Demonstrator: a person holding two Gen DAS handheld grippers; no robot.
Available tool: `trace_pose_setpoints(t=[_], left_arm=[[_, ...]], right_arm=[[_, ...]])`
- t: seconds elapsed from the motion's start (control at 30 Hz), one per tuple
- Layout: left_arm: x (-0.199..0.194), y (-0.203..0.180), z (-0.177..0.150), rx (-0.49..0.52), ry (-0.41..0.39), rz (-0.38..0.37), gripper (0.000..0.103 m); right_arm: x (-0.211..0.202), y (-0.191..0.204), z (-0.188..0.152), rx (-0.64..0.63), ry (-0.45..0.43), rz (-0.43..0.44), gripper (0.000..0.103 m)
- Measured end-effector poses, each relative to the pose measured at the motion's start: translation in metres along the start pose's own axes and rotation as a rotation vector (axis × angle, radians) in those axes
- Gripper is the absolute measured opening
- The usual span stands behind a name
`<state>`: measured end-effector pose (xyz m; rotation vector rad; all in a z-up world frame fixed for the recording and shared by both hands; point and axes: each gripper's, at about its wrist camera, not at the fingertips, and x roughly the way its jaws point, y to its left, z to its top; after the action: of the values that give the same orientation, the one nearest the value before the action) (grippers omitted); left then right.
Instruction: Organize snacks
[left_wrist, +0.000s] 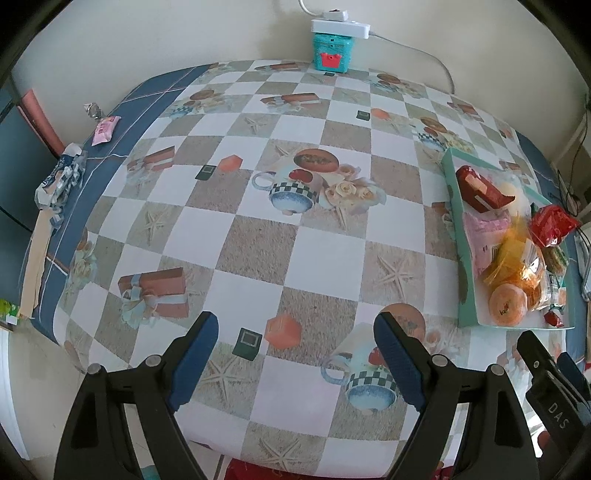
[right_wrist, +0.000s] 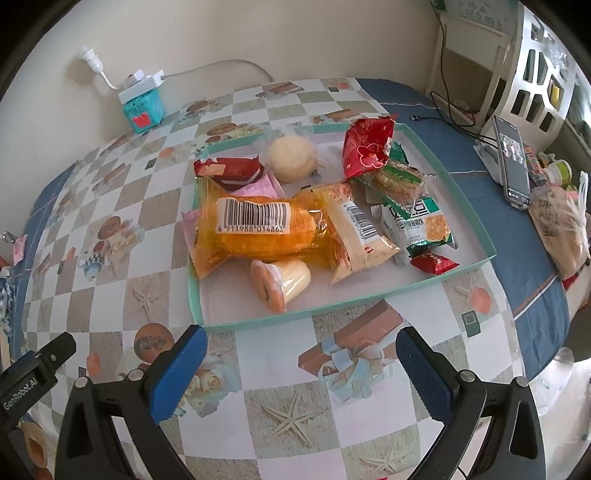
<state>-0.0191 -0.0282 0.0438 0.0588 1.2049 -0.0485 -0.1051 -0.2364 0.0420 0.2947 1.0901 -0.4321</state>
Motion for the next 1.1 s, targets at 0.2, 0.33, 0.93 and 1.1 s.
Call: trace_pose_setpoints(t=[0.2, 0.33, 0.93, 1.1], left_arm=[[0.0, 0.0, -0.002, 0.004, 0.003, 0.005, 0.087], [0.001, 0.001, -0.002, 0.005, 0.004, 0.006, 0.087], [0.006, -0.003, -0.001, 0.025, 0.013, 0.024, 0.087], [0.007, -0.004, 0.0, 0.029, 0.013, 0.028, 0.087]], right_arm=[[0.001, 0.001, -0.002, -0.005, 0.003, -0.008, 0.103], [0.001, 0.001, -0.003, -0.006, 0.004, -0.011, 0.103], [0.008, 0.002, -0.001, -0.024, 0.012, -0.016, 0.103], [0.012, 0.002, 0.0, -0.032, 0.017, -0.021, 0.103]])
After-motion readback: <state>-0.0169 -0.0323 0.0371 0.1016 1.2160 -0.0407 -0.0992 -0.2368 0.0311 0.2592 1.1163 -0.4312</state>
